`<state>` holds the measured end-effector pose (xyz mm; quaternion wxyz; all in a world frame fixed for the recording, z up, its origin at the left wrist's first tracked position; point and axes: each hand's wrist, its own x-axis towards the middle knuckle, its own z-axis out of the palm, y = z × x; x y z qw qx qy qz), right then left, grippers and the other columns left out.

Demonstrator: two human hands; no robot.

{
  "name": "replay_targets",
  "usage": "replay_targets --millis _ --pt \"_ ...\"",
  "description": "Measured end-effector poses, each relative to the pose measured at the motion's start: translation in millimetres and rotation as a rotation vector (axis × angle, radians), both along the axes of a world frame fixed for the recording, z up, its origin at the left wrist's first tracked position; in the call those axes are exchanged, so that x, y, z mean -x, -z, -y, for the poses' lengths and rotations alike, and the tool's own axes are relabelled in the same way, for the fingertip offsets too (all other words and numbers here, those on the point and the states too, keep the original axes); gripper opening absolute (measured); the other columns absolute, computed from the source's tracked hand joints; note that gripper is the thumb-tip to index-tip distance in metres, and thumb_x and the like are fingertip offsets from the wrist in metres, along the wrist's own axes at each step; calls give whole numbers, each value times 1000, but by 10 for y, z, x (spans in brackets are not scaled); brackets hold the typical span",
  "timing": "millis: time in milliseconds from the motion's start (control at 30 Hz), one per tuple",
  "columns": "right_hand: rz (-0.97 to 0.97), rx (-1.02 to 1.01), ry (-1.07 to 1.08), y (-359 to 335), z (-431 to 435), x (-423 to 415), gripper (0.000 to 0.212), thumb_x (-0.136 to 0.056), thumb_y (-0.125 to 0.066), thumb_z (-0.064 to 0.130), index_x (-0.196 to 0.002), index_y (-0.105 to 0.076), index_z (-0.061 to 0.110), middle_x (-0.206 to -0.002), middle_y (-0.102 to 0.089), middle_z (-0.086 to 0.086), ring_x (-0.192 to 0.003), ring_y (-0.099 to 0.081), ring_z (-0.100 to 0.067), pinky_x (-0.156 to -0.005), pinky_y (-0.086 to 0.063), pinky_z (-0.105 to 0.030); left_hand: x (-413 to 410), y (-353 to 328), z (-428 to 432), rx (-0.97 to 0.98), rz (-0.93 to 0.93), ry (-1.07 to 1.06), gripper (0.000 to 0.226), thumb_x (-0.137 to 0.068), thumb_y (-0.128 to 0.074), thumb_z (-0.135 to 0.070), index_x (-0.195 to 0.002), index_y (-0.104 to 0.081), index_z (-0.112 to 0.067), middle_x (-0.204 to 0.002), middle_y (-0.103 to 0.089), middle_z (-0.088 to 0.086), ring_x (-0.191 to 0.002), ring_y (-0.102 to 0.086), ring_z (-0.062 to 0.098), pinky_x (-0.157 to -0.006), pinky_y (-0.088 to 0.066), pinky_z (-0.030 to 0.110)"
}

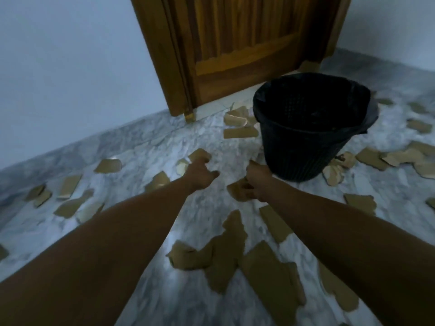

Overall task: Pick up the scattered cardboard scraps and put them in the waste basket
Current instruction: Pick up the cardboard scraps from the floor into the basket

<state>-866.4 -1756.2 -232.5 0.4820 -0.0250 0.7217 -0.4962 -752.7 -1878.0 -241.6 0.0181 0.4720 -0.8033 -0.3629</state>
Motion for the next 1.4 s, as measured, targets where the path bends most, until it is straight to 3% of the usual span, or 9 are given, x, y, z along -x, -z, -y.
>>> replay_targets --millis 233,400,500,600,733,833,1000,1267,1400 --pt "-138 -154 -394 -256 769 -866 42 -103 -46 29 -142 -44 12 -120 -55 -11 -91 -62 -28 -81 -55 -49 -1512 142 831 22 209 -51 73 -90 -68 -39 -147 -36 -9 -146 -47 15 -130 -49 32 -100 -44 37" --pt "-313 -114 -487 -493 1382 -1644 38 -104 -46 30 -139 -47 14 -123 -54 -11 -97 -61 -27 -87 -53 -47 -2221 91 1412 60 376 67 76 -89 -68 -42 -146 -33 -7 -144 -47 17 -127 -52 34 -98 -48 42" --pt "-374 -131 -498 -528 1847 -2185 33 -101 -52 30 -129 -52 13 -119 -58 -12 -93 -64 -26 -85 -55 -47 -2494 -154 1992 112 494 171 61 -85 -74 -44 -128 -58 -3 -134 -56 19 -121 -57 35 -98 -48 44" --pt "-384 -151 -540 -561 2339 -2775 35 -101 -54 32 -128 -53 10 -114 -59 -13 -85 -63 -25 -75 -54 -43 -2810 -451 2604 173 383 210 54 -91 -67 -41 -131 -58 -6 -141 -53 14 -125 -55 32 -103 -46 43" --pt "-418 -181 -686 -557 2836 -3372 37 -100 -54 32 -128 -54 8 -103 -61 -12 -79 -66 -22 -74 -56 -44 -3354 -561 2976 90 182 45 64 -90 -66 -40 -144 -45 -14 -142 -50 3 -124 -53 29 -96 -46 38" --pt "-573 -205 -913 -363 3134 -3758 40 -101 -52 27 -128 -54 -3 -103 -61 -22 -88 -62 -29 -79 -53 -46 -3824 -257 3228 8 331 -11 65 -80 -74 -45 -131 -57 -9 -130 -59 5 -108 -60 26 -92 -50 35" --pt "-812 -295 -1326 343 3422 -4138 56 -103 -48 30 -150 -32 4 -153 -35 -17 -136 -40 -31 -112 -33 -35 -4441 202 3279 -4 517 -32 40 -95 -61 -32 -127 -54 -8 -132 -55 15 -110 -59 30 -86 -48 36" --pt "-1043 -333 -1316 1209 3622 -4102 108 -68 -84 51 -148 -21 14 -139 -32 -12 -128 -34 -36 -98 -42 -46 -5631 1216 2636 -154 613 -525 64 -100 -44 -14 -157 -13 -12 -160 -13 17 -144 -19 46 -113 -29 56" --pt "-903 -322 -1429 1321 3801 -3985 128 -54 -91 53 -150 -21 4 -139 -46 -12 -128 -46 -29 -103 -44 -39 -5742 1317 2438 10 420 -711 42 -92 -61 -25 -133 -53 -17 -139 -42 20 -123 -46 42 -101 -44 50"
